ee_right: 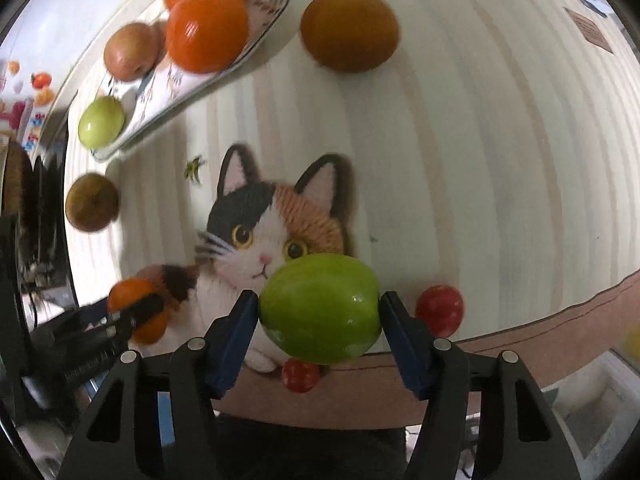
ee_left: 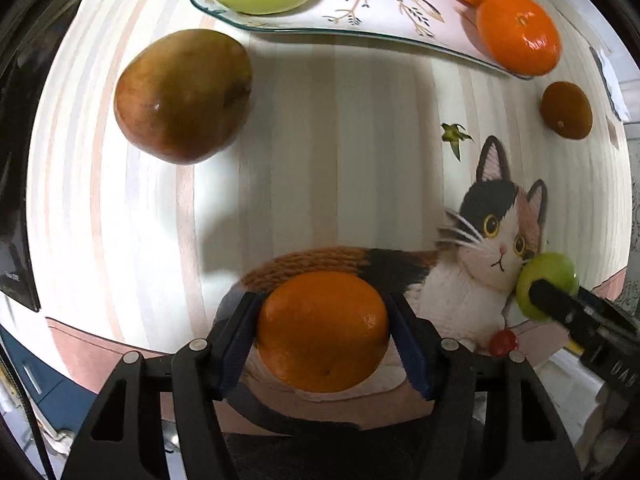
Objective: Organize fruits
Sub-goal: 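Carry the tangerine with the left tool while the right tool carries the green apple toward the plate, then lower the tangerine onto the plate with the left tool while the right tool places the green apple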
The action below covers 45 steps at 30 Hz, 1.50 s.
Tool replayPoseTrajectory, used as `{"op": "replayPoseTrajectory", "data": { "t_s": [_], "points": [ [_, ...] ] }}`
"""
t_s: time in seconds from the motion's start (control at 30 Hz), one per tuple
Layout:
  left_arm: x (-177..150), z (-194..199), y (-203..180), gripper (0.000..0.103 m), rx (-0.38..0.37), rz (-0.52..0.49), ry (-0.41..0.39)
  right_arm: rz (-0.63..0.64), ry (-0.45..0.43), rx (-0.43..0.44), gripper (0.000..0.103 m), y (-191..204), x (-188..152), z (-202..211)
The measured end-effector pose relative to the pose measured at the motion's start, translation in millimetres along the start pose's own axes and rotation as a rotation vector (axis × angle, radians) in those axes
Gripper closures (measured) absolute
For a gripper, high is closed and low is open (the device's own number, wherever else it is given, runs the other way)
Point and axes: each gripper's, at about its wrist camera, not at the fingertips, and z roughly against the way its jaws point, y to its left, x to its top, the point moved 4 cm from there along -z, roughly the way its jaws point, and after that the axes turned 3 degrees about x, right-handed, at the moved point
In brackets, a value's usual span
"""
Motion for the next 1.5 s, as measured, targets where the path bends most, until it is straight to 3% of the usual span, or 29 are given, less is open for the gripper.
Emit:
{"op": "replayPoseTrajectory", "data": {
  "t_s": [0.53,0.9,1.07,1.2,1.33,1.5],
  "points": [
    [7,16,-1,0.041,0.009,0.011,-0.032,0.078,-0.013,-0.047,0.038,18,3,-8],
    [28,94,-7,0.042,-0.085,0.006,-0.165,0.108,-0.071,0.025,0.038,51,19,14],
    [62,142,5,0.042,-0.165,0.034,-0.23,0.133,-0.124,0.086,0.038,82,39,39],
    [108,170,22,0.041,-0.147,0.05,-0.29,0.159,-0.161,0.12,0.038,113,68,54],
    [156,165,44,0.041,-0.091,0.058,-0.285,0.193,-0.183,0.115,0.038,147,108,52],
    [200,128,61,0.041,-0.039,0.053,-0.214,0.207,-0.148,0.081,0.038,168,149,27]
  ]
}}
